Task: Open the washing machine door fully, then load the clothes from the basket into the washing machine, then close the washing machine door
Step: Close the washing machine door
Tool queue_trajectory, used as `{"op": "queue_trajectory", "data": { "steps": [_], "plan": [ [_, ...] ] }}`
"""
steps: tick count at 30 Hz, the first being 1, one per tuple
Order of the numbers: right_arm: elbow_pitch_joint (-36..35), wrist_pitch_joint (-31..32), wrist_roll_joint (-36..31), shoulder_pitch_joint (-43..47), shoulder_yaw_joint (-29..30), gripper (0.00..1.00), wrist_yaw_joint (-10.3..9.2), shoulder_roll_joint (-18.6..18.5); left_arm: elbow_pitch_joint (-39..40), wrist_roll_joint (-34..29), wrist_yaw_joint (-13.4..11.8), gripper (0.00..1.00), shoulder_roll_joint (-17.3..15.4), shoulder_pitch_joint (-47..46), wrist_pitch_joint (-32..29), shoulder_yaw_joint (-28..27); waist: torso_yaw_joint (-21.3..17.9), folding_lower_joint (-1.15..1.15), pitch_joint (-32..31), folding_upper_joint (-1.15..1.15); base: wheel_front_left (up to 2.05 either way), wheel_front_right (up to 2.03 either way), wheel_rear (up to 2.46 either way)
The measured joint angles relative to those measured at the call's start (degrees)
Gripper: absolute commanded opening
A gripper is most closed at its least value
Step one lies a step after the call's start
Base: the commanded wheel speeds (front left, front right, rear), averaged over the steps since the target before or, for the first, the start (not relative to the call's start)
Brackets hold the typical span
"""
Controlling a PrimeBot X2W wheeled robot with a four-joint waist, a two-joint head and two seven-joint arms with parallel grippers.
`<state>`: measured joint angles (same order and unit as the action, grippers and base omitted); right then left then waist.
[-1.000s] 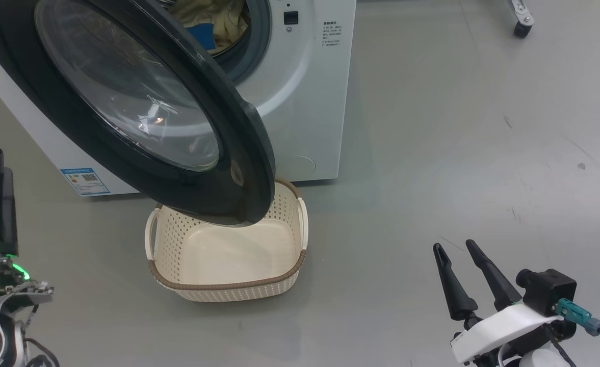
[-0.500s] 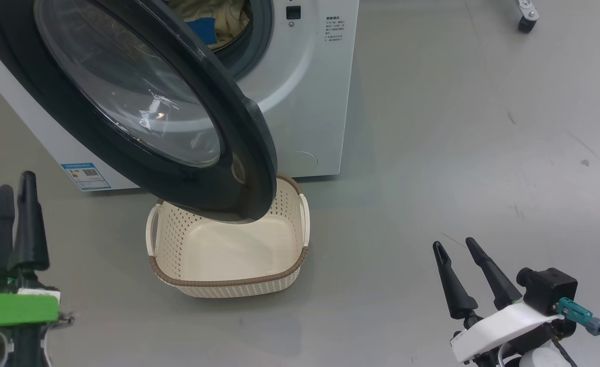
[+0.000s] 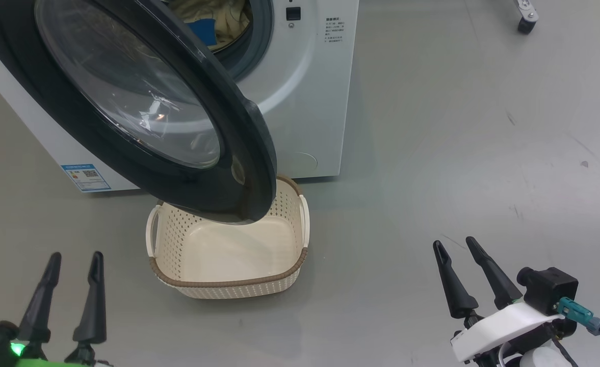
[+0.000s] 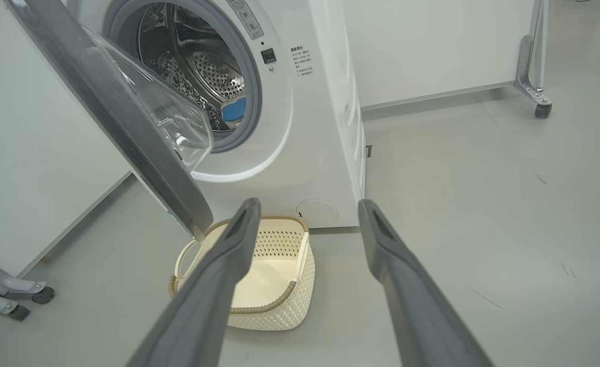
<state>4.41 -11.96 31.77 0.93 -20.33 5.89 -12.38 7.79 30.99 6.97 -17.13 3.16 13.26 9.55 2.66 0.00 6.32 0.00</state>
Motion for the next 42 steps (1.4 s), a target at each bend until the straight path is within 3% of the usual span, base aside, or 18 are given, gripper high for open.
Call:
{"op": "queue_trajectory", "data": {
  "steps": [14,20,28,42],
  "plan": [
    [0.01,-0.13,0.00,0.00,0.00,1.00,-0.41,-0.02,-6.59,-12.34,-0.98,1.00,2.12,2.16,1.14,3.14,-0.07,0.00,-0.99,0.00,0.00,0.00,0.00],
    [0.03,-0.16,0.00,0.02,0.00,1.00,-0.42,-0.04,-7.86,-13.94,-3.50,1.00,4.58,2.46,1.14,1.79,-0.14,0.00,-1.57,0.00,0.00,0.00,0.00],
    [0.03,-0.16,-0.07,0.04,-0.02,1.00,-0.51,-0.04,-6.90,-16.49,-4.71,1.00,6.73,2.44,1.14,0.23,-0.20,0.00,-1.99,0.00,0.00,0.00,0.00],
    [-0.03,-0.16,-0.29,0.11,-0.14,1.00,-0.91,-0.07,-6.46,-17.59,-4.70,1.00,8.66,2.45,1.14,-0.88,-0.31,0.00,-2.13,0.00,0.00,0.00,0.00]
  ]
}}
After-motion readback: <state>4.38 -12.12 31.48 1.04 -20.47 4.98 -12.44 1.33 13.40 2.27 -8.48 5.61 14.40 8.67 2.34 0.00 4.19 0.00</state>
